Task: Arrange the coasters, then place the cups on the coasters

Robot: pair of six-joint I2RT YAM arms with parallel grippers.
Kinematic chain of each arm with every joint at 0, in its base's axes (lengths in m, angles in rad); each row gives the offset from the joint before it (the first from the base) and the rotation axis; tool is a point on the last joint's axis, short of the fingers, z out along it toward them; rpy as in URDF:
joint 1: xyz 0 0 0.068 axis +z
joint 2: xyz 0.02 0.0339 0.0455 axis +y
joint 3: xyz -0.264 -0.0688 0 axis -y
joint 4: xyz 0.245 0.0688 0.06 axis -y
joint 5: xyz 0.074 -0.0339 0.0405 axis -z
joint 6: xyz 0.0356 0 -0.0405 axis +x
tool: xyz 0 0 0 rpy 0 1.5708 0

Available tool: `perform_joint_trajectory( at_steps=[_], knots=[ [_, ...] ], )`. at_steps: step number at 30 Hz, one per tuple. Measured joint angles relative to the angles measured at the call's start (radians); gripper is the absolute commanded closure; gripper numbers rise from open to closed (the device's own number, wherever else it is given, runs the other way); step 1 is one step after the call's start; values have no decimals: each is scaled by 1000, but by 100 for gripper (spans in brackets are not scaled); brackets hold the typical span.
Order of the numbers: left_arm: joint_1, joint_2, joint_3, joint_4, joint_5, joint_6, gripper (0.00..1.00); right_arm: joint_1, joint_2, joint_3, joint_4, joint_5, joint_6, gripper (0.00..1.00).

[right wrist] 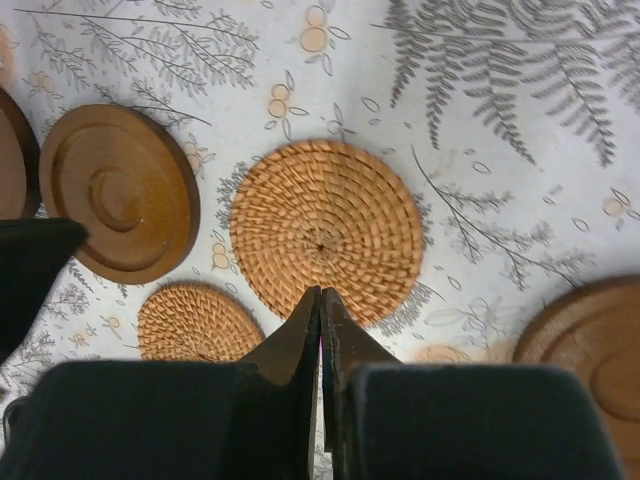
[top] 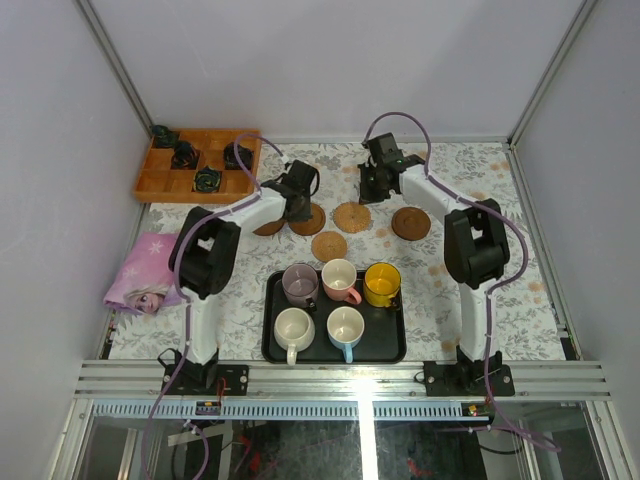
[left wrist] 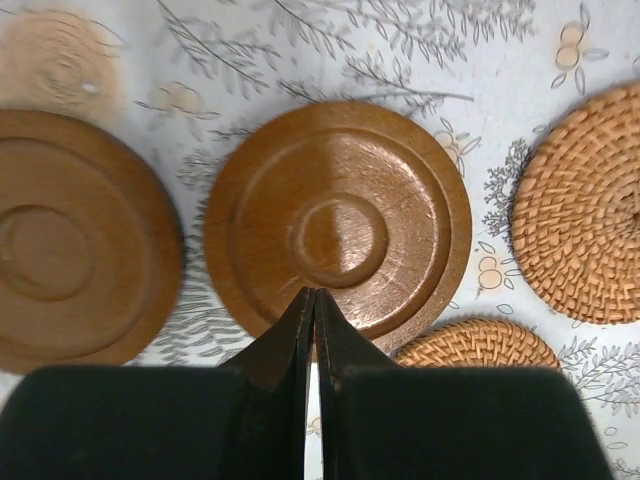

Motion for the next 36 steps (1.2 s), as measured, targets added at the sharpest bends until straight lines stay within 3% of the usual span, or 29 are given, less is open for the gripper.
perform_joint_trajectory(
  at_steps=[20, 36],
  knots=[
    [-9, 208, 211, -18, 101, -5, 100, 13, 160, 76, -11, -71, -15, 100],
    [-13, 233, 248, -16, 151, 9, 100, 19, 131, 19, -30, 67, 2, 100]
  ],
)
